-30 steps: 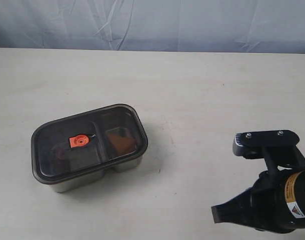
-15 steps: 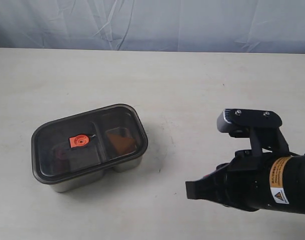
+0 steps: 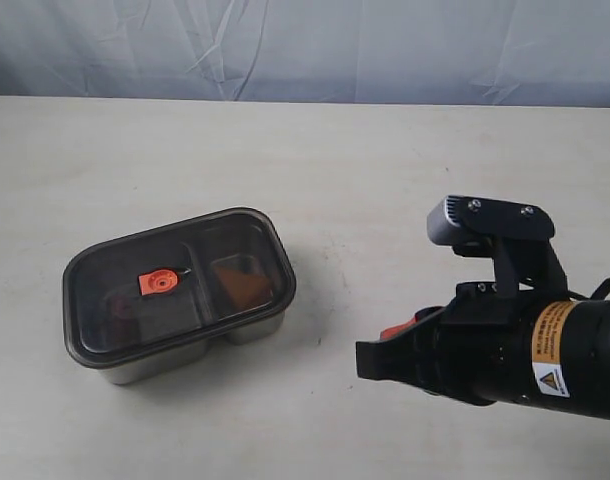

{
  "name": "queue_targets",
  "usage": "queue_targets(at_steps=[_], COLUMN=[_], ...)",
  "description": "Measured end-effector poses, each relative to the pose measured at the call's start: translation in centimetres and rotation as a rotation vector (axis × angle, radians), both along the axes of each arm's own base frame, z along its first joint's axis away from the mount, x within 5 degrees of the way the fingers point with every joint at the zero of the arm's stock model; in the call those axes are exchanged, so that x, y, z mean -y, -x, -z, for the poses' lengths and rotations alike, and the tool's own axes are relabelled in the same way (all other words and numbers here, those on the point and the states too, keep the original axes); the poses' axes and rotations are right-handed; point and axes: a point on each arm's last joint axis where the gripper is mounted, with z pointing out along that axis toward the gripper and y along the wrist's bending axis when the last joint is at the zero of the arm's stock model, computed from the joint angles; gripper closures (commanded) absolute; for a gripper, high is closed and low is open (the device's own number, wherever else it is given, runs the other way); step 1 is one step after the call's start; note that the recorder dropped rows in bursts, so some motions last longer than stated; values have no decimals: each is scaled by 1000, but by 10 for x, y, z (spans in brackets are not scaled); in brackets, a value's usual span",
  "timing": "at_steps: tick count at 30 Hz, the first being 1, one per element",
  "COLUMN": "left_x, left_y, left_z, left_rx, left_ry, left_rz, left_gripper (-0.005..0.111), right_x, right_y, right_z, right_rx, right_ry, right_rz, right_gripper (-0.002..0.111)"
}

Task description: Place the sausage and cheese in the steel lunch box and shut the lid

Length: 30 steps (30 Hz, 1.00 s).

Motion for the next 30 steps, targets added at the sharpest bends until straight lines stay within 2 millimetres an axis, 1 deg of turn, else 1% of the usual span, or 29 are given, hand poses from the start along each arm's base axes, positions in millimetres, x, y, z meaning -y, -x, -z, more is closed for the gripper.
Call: queue_targets(at_steps=[11, 14, 16, 18, 19, 21, 22, 25, 27, 29, 30], left_x=[0, 0, 0, 0, 0, 0, 0, 0, 0, 0, 0], left_y=[0, 0, 0, 0, 0, 0, 0, 0, 0, 0, 0], left_z=[1, 1, 1, 1, 1, 1, 1, 1, 1, 1, 1], left_rx=[-6, -6, -6, -6, -5, -5, -5, -5, -3, 0, 2], left_ry=[-1, -1, -1, -1, -1, -1, -1, -1, -7, -26, -35], left_rz=[0, 0, 0, 0, 0, 0, 0, 0, 0, -2, -3], left_gripper=[107, 107, 107, 107, 107, 107, 107, 107, 107, 107, 107], right_x=[1, 5, 12, 22, 30, 46, 58, 89, 106, 120, 126], right_y=[0, 3, 7, 13, 16, 17, 19, 20, 25, 29, 32], right_z=[-2, -12, -26, -41, -52, -67, -76, -93, -94, -86, -80], right_rx=[5, 31, 67, 111, 148, 217, 274, 423, 508, 559, 578], right_ry=[-8, -53, -114, -188, -243, -305, -344, -396, -400, -387, -376], right_rz=[0, 0, 0, 0, 9, 37, 62, 173, 241, 308, 343], right_gripper=[109, 109, 109, 109, 109, 109, 109, 109, 109, 109, 109])
